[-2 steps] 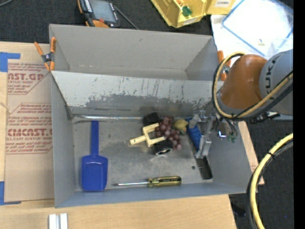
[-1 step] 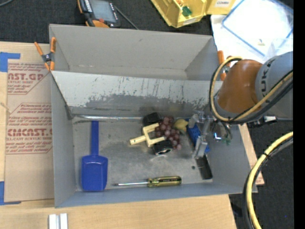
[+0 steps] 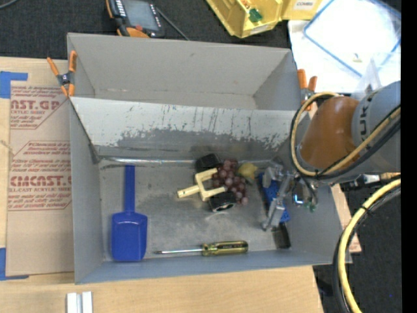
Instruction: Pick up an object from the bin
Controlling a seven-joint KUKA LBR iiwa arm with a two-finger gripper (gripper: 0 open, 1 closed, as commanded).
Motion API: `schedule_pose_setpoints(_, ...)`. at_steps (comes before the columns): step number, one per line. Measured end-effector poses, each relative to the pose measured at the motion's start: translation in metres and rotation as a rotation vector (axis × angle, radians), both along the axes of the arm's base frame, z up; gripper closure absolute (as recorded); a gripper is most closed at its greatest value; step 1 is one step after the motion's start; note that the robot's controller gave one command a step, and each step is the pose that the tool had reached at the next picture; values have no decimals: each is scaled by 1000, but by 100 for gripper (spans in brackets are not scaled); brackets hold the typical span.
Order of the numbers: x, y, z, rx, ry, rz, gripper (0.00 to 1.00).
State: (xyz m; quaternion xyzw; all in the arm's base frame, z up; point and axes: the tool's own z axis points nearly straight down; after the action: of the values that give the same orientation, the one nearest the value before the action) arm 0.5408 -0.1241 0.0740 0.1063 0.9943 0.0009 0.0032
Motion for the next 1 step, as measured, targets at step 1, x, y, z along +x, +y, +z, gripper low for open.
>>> schedule_pose_setpoints(1,-15,1,-1,0,-14,-72,0)
